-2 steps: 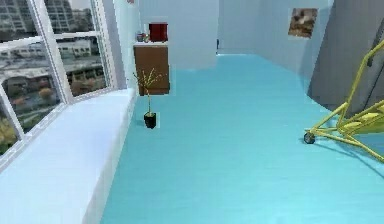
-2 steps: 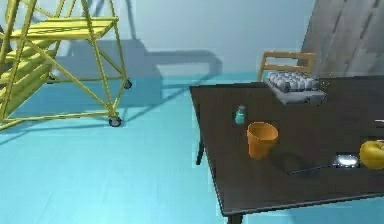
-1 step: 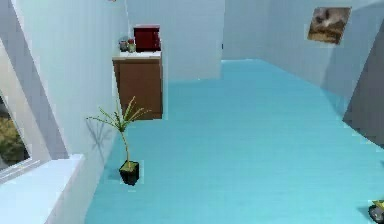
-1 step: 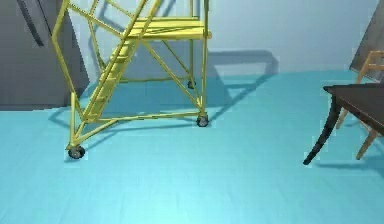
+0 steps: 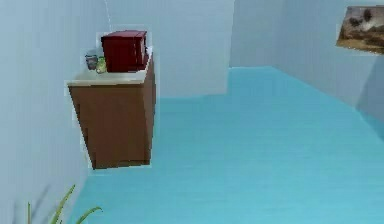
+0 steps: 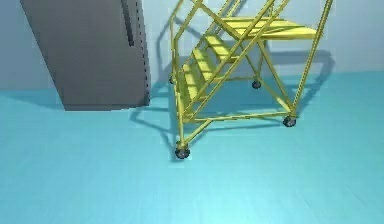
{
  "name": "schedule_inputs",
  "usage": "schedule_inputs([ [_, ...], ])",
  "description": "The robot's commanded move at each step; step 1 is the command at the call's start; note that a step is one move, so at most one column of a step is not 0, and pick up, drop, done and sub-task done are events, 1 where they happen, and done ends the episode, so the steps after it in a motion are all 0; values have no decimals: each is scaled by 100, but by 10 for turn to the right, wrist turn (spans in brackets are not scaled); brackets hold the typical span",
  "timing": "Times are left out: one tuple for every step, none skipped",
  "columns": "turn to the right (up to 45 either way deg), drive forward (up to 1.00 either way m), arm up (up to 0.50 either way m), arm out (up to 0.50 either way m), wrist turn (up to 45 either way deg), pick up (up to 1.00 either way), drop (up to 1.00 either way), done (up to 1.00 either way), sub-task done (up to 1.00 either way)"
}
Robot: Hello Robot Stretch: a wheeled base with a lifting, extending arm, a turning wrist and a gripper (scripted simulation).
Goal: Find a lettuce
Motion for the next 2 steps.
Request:
schedule_inputs([
  [0, 100, 0, 0, 0, 0, 0, 0, 0],
  [240, 0, 0, 0, 0, 0, 0, 0, 0],
])
